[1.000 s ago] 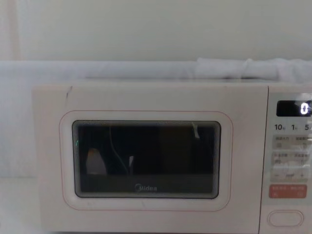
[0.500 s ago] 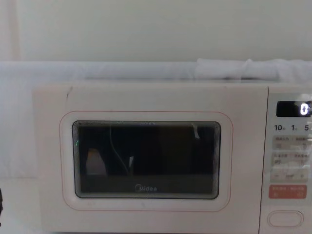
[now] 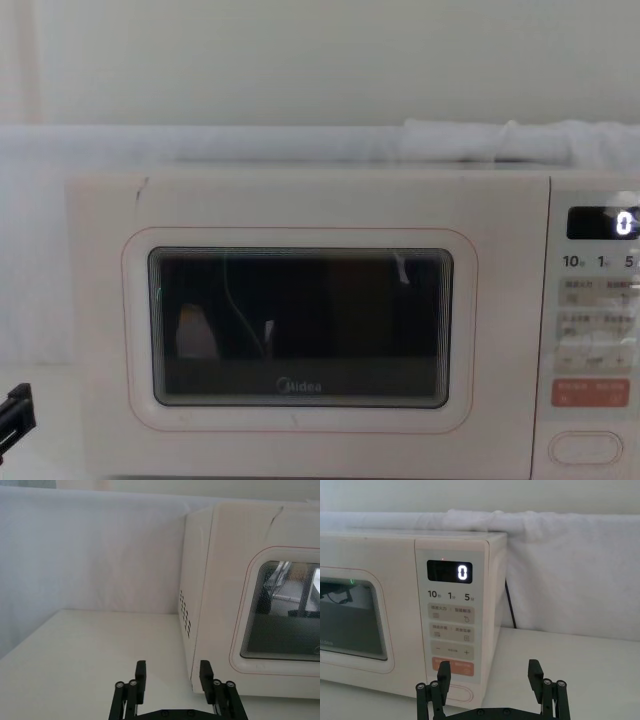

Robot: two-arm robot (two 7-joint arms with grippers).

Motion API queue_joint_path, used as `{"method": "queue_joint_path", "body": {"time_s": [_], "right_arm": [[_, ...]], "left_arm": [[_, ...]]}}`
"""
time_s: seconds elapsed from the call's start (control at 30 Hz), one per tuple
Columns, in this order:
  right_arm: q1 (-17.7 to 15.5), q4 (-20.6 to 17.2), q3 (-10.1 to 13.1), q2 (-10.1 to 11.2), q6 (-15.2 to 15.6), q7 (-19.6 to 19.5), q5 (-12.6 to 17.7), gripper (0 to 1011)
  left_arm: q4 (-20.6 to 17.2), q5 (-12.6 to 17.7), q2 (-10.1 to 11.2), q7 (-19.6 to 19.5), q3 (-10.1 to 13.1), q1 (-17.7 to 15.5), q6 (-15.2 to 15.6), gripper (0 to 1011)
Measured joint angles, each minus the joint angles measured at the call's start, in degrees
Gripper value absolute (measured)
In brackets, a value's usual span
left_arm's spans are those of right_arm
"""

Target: Press the button to open the microwave door with one hand; close the microwave door with the other hand.

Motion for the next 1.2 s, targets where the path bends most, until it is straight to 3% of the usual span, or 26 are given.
{"method": "queue_joint_path", "body": {"time_s": [0.2, 0.43, 1.2], "right_arm": [[0.0, 0.0, 0.0, 0.0, 0.0, 0.0, 0.0, 1000], [0.0, 0.0, 0.0, 0.0, 0.0, 0.0, 0.0, 1000], [0.0, 0.0, 0.0, 0.0, 0.0, 0.0, 0.0, 1000]], "left_arm": [[0.0, -0.02, 0.03, 0.0, 0.0, 0.0, 0.0, 848], [0.0, -0.03, 0.06, 0.0, 0.01, 0.0, 0.0, 1001], [0.0, -0.03, 0.06, 0.0, 0.0, 0.0, 0.0, 1001]]}}
